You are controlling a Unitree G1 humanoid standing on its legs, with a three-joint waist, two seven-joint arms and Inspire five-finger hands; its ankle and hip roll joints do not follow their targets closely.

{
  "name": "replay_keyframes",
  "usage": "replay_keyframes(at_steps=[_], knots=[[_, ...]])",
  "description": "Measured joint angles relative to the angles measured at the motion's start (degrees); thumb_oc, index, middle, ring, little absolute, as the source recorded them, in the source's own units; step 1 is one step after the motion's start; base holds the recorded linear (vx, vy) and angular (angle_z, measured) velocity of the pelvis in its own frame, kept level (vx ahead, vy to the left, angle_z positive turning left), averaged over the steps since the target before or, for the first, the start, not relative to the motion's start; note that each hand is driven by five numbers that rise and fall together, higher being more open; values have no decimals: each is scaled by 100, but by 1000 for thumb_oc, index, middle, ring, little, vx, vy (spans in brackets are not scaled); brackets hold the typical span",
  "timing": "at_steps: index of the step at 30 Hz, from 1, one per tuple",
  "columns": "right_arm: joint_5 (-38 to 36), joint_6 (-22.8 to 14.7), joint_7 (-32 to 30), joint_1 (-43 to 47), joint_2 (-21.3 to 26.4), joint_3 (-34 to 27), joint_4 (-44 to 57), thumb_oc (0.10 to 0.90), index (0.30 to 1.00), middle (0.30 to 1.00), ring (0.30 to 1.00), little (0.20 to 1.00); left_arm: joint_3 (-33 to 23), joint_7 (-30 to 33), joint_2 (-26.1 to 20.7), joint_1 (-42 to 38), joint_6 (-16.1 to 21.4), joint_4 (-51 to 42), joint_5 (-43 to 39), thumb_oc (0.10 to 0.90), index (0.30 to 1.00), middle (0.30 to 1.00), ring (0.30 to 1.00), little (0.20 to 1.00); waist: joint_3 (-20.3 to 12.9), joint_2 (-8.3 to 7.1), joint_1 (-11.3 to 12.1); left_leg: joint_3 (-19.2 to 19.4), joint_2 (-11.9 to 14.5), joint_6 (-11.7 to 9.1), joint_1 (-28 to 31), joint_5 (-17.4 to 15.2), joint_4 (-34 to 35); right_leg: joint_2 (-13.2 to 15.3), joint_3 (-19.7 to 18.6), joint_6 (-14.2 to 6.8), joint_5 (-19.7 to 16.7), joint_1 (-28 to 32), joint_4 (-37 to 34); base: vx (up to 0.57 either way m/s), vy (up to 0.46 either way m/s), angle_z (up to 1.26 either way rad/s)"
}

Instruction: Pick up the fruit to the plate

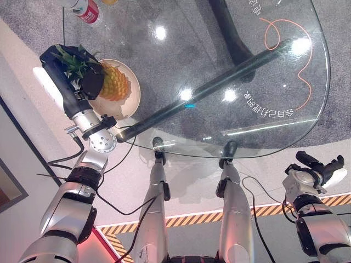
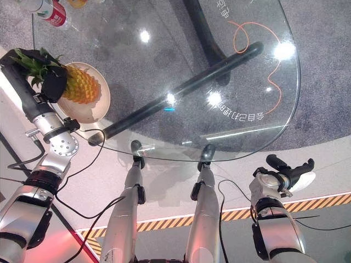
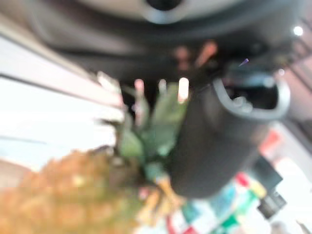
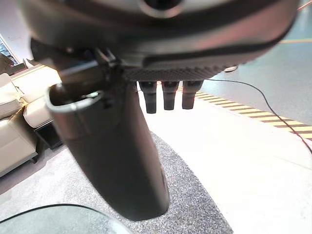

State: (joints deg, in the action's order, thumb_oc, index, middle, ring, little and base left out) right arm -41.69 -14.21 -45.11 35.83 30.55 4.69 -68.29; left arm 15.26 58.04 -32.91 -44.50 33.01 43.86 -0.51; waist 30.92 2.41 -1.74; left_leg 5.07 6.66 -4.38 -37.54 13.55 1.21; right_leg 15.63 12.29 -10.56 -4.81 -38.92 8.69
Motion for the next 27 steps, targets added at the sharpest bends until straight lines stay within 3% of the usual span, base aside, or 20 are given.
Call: replay_keyframes(at_steps=[3,5,27], knots=[[0,-1,0,22,0,1,1,800,900,900,900,900,-6,6,-3,-78,57,-1,0,690,806,806,806,790,-1,-1,3,-1,2,-4,-43,2,-3,-4,1,7,-5,-33,0,0,0,0],[-1,0,0,40,-2,12,1,800,900,900,900,900,-2,5,-4,-145,98,-1,-1,800,900,900,900,900,-1,-1,-3,-8,0,-12,-68,8,-4,-3,6,9,-6,-47,-2,0,0,0],[1,-12,-1,74,-6,37,1,800,900,900,900,900,-2,8,-4,-62,167,6,-36,800,900,900,900,900,-1,-1,19,-20,-15,-22,-65,15,-12,-6,10,17,-13,-40,-3,0,0,0]])
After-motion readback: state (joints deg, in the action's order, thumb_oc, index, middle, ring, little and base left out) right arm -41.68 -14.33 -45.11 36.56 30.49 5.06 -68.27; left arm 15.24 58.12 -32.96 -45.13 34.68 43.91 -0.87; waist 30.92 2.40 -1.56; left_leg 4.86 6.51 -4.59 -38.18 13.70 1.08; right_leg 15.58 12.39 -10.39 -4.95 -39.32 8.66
